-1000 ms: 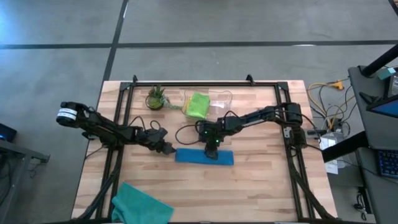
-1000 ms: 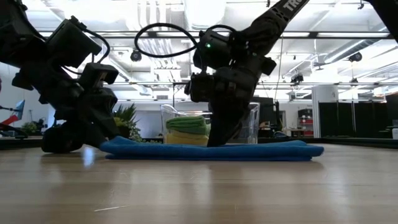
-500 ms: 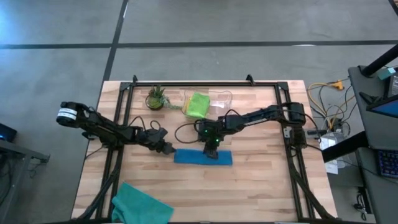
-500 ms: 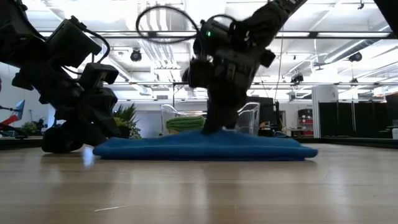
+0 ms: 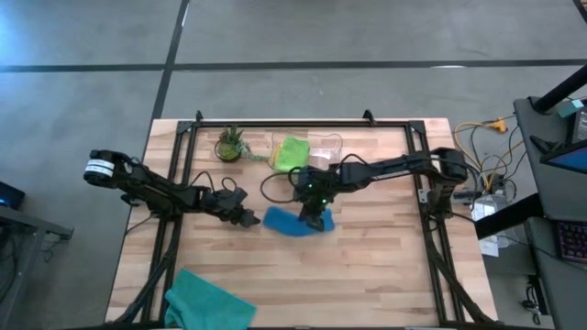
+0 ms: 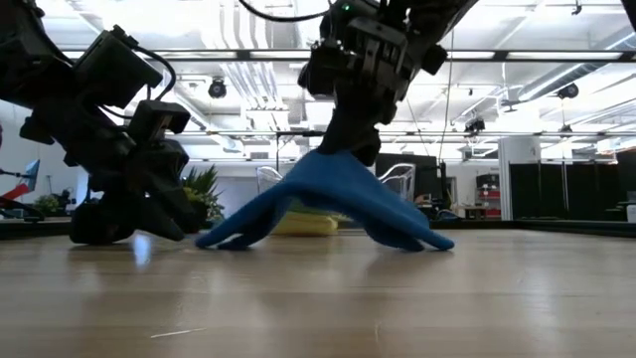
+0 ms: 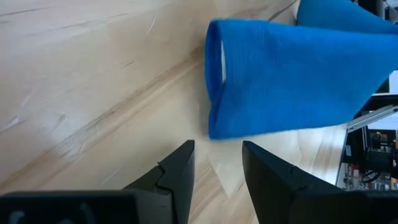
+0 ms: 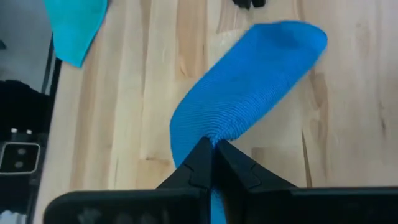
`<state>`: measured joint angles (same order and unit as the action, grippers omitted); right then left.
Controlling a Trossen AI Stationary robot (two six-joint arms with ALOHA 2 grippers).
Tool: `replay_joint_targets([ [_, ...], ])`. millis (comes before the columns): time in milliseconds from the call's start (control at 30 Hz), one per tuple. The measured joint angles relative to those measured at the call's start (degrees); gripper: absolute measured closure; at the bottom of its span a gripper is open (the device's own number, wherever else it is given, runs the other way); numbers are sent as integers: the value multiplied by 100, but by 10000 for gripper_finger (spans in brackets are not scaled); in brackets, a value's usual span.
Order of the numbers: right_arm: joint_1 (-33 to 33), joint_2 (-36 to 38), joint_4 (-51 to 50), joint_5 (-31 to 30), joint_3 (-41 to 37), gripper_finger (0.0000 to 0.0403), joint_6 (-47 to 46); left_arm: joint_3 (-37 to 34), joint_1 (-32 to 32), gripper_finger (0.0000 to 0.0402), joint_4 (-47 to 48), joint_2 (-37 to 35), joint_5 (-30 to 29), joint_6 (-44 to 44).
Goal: Fold microfiber towels
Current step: Put the blue microfiber towel into the transparent bin
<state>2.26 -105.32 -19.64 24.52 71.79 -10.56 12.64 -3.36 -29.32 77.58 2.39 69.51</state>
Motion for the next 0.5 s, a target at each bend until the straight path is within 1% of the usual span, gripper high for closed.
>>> replay_joint_targets([
  [200,15,324,99,-100,0,394,-387,0,0,283,-21,2,-6,-15],
  [300,16,474,98,-376,-9,394,-602,-10,3,283,-234,7,-24,-65],
  [400,48,621,107,-638,-13,394,-930,-4,4,283,-1281,4,-39,-624],
  [500,92,734,140,-693,-12,394,-1294,0,4,283,-2506,4,-39,-1518],
])
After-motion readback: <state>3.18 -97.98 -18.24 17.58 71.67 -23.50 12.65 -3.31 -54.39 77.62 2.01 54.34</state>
